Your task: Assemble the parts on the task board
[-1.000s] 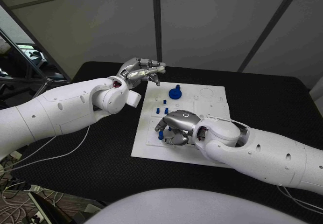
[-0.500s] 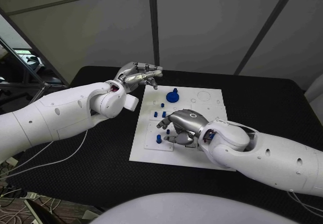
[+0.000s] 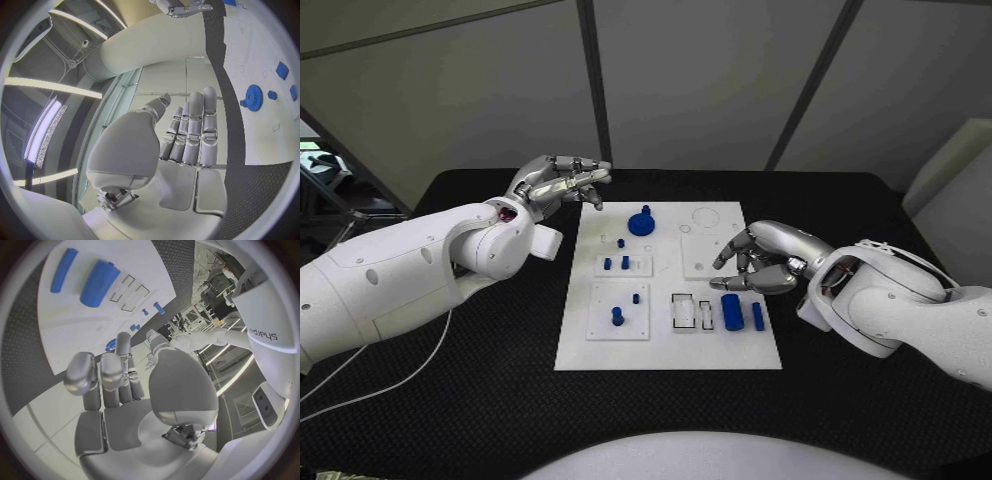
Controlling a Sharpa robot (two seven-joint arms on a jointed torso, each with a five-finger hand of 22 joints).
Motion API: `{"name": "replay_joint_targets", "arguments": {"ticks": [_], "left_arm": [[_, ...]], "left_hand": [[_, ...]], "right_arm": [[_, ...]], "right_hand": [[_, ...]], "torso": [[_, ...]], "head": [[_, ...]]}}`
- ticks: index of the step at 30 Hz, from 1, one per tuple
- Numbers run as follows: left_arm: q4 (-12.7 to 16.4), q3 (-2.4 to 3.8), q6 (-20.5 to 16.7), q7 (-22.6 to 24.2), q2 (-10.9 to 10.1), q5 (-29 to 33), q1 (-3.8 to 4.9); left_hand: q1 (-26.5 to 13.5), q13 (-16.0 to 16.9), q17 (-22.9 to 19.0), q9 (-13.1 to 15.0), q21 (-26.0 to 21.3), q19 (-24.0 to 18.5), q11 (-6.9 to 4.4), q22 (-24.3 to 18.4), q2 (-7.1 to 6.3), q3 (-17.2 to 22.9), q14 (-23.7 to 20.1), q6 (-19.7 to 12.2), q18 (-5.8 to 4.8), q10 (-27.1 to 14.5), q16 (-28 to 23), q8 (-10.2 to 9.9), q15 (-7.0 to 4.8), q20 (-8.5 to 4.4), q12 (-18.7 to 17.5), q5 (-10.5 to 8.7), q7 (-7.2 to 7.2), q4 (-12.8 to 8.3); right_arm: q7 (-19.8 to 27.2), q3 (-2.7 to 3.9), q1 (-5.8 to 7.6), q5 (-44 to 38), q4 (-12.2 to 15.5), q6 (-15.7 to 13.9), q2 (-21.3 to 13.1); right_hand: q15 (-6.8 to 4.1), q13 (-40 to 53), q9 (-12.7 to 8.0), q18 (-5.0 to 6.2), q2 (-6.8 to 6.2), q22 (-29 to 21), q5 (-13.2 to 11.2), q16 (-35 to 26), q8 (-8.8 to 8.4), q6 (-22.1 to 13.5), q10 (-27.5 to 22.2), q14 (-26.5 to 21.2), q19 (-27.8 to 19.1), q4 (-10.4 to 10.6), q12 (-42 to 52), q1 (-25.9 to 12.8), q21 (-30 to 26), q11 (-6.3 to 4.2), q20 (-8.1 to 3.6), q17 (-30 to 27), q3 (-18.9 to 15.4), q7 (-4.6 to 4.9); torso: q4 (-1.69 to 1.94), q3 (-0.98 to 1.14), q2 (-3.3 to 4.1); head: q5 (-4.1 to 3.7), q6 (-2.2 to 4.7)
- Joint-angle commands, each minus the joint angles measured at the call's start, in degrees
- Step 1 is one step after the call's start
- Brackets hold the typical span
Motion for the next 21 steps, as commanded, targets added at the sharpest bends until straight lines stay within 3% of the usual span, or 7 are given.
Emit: {"name": "replay_joint_targets", "arguments": {"ticks": [1, 4, 7, 11, 21], "left_arm": [[0.14, -0.02, 0.12, 0.66, 0.04, 0.23, 0.06], [0.22, -0.03, 0.16, 0.74, 0.09, 0.23, -0.01], [0.32, -0.04, 0.21, 0.77, -0.02, 0.23, -0.15], [0.38, -0.05, 0.21, 0.8, -0.21, 0.23, -0.26], [0.63, -0.05, 0.31, 0.83, -0.38, 0.24, -0.33]], "left_hand": [[-0.33, 0.0, -0.07, 0.05, -0.21, -0.09, 0.02, -0.05, 0.3, -0.22, -0.36, -0.27, -1.09, -0.33, -0.31, 0.33, 0.08, 0.2, 0.36, 0.01, -0.2, 0.03], [-0.33, 0.0, -0.07, 0.05, -0.21, -0.09, 0.02, -0.05, 0.3, -0.22, -0.36, -0.27, -1.09, -0.33, -0.31, 0.33, 0.08, 0.2, 0.36, 0.01, -0.2, 0.03], [-0.33, 0.0, -0.07, 0.05, -0.21, -0.09, 0.02, -0.05, 0.3, -0.22, -0.36, -0.27, -1.09, -0.33, -0.31, 0.33, 0.08, 0.2, 0.36, 0.01, -0.2, 0.03], [-0.38, 0.01, -0.09, 0.06, -0.23, -0.09, 0.01, -0.07, 0.31, -0.28, -0.35, -0.26, -1.09, -0.33, -0.31, 0.37, 0.08, 0.21, 0.41, 0.01, -0.22, 0.06], [-0.38, 0.01, -0.09, 0.06, -0.23, -0.09, 0.01, -0.07, 0.31, -0.28, -0.35, -0.26, -1.09, -0.33, -0.31, 0.37, 0.08, 0.21, 0.41, 0.01, -0.22, 0.06]], "right_arm": [[-4.74, 0.03, 0.13, 4.47, 1.54, 2.27, -2.18], [-7.12, 0.02, 0.09, 2.33, 2.1, 2.05, -3.73], [-10.28, 0.0, -0.5, -0.43, 2.92, 1.52, -4.8], [-13.49, -0.03, -1.88, -3.11, 3.6, 1.05, -4.83], [-19.01, -0.1, -4.39, -7.26, 2.53, 2.19, -2.48]], "right_hand": [[-0.43, 15.55, 1.38, -0.79, 1.23, 1.9, -0.02, 2.92, 2.12, -0.66, -0.5, 1.52, 0.69, 1.18, 13.25, 1.35, 1.35, -0.42, -0.54, 3.5, -3.15, -0.81], [-0.46, 24.22, 2.78, -1.17, 2.66, 3.62, 0.4, 5.31, 4.12, -0.61, 0.44, 1.83, 1.25, 2.82, 19.72, 1.65, 2.45, -0.33, -0.44, 6.4, -5.3, -0.98], [-0.63, 28.55, 3.58, -1.93, 2.09, 7.14, 2.75, 7.31, 5.04, -1.47, 1.36, 2.28, 2.71, 4.89, 22.69, 0.45, 4.45, -0.54, -0.29, 8.62, -7.89, -0.75], [-0.59, 29.64, 4.29, -2.04, 1.73, 7.81, 2.36, 8.0, 5.9, -2.24, 0.97, 2.28, 2.9, 6.38, 22.98, 0.67, 4.87, -0.49, -0.21, 9.42, -9.89, -0.68], [-0.53, 32.03, 5.34, -2.46, 1.93, 10.09, 2.14, 9.88, 7.2, -3.26, 1.4, 2.56, 3.8, 7.77, 23.94, 1.23, 6.2, -0.43, -0.14, 11.59, -12.38, -0.64]], "torso": [[-0.47, -0.07, -0.31], [-0.57, -0.03, -0.38], [-0.58, 0.08, -0.35], [-0.52, -0.18, -0.36], [-0.32, -0.23, -0.33]], "head": [[-1.47, 0.0], [-1.98, 0.04], [-2.44, -0.02], [-2.84, -0.15], [-3.23, -0.36]]}}
